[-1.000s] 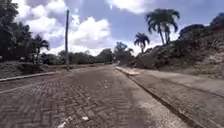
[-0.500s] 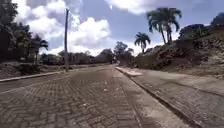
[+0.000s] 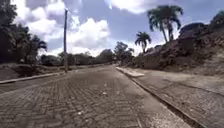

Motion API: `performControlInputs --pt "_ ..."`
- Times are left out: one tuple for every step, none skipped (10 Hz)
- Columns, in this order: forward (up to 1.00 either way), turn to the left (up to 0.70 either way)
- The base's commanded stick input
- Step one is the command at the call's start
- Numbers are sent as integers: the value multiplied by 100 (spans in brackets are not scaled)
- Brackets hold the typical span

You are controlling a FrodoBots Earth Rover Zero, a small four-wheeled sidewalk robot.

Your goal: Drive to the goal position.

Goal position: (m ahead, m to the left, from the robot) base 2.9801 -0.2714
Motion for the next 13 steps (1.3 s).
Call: performControlInputs --pt "50 0" --pt "50 0" --pt "50 0" --pt "50 0" --pt "50 0" --pt "50 0" --pt "58 0" --pt "70 0" --pt "70 0" --pt "70 0" --pt "70 0" --pt "70 0" --pt "70 0"
